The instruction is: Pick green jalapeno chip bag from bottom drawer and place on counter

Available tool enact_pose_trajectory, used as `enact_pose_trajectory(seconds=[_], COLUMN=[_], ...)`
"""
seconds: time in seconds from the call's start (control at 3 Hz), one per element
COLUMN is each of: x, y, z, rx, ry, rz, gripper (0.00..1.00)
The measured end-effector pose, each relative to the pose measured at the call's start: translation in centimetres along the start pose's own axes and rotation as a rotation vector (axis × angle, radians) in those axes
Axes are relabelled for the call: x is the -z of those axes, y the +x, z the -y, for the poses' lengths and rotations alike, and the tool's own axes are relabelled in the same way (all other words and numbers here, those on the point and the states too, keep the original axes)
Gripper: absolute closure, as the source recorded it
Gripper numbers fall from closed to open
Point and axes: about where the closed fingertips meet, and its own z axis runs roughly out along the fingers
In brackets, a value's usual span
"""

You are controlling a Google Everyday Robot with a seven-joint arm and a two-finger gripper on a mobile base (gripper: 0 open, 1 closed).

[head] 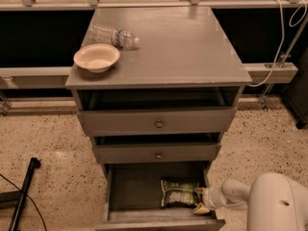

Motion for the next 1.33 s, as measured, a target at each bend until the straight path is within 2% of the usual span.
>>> enact_pose_trajectory(seconds=[0.33, 0.67, 1.33], x=[-1.1, -1.9, -1.6], y=[0.6, 1.1, -0.6], z=[0.0, 0.1, 1.5], rx=[0.002, 0.000, -0.014], ry=[-0.009, -0.011, 0.021], rz=[-0.003, 0.002, 0.103], gripper=[0.33, 0.51, 0.97])
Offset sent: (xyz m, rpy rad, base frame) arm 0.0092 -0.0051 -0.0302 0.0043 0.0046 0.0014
